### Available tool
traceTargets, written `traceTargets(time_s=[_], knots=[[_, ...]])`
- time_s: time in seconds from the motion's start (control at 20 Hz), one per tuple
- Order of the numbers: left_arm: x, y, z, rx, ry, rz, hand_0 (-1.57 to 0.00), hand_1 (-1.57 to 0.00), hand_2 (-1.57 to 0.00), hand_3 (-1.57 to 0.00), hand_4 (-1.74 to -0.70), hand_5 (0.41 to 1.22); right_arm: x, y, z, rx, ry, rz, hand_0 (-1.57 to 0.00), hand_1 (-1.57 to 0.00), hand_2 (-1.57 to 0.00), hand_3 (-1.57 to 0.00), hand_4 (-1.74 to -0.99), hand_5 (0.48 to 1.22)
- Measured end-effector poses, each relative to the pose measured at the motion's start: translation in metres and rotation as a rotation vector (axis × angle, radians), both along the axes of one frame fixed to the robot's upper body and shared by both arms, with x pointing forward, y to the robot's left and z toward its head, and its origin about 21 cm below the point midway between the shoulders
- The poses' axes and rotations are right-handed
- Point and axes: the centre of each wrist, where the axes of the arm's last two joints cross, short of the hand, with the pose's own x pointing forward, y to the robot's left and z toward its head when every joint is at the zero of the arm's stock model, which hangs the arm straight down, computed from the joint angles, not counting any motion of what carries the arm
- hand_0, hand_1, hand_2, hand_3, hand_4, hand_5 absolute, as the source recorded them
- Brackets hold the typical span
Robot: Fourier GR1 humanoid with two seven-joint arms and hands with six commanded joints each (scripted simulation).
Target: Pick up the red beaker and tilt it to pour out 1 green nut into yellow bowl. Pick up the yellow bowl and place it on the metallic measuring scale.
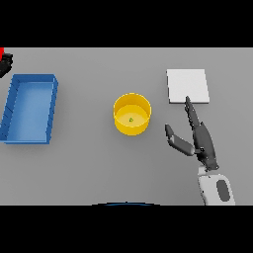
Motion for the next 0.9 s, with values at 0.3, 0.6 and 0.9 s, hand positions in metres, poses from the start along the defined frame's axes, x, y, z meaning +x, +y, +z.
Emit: traceTargets(time_s=[0.3,0.6,0.9], knots=[[-0.034,-0.01,-0.014,-0.048,0.033,0.046,-1.57,-1.57,-1.53,-1.53,-1.52,0.818,-0.001,-0.002,0.001,0.014,-0.017,0.002,0.0,0.0,0.0,0.0,-1.155,0.67],[-0.057,-0.008,-0.002,-0.118,0.129,-0.151,-0.48,-0.44,-0.42,-0.43,-0.92,0.651,-0.005,0.003,-0.003,0.018,-0.012,0.013,0.0,0.0,0.0,0.0,-1.155,0.67],[-0.057,-0.012,-0.006,0.015,0.221,-0.155,-0.13,-0.11,-0.11,-0.11,-0.79,0.627,-0.003,0.0,0.001,-0.018,-0.016,-0.002,0.0,0.0,0.0,0.0,-1.157,0.665]])
